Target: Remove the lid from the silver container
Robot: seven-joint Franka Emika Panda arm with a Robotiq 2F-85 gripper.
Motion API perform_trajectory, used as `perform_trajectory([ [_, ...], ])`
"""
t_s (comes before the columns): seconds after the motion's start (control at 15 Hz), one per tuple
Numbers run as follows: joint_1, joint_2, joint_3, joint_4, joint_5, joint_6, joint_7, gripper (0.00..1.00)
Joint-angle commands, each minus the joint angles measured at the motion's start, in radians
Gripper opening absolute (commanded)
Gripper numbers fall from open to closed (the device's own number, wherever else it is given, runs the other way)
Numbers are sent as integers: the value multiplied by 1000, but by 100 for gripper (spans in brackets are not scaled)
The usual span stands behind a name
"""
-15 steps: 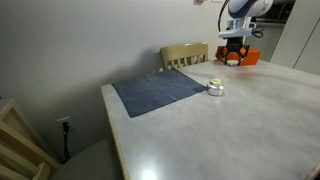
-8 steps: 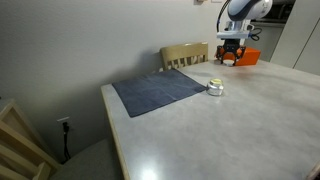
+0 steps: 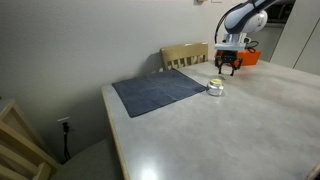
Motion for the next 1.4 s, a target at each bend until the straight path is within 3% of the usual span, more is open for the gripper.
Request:
perform_trajectory([
  [0.0, -10, 65, 17, 69, 16, -49, -25, 44],
  [0.6, -4, 93, 21, 115, 13, -72, -22, 44],
  [0.67, -2, 89, 20, 109, 12, -64, -21, 92],
  [0.87, 9, 78, 15, 89, 5, -36, -17, 100],
  [1.33, 56, 24, 10, 17, -2, -1, 10, 100],
])
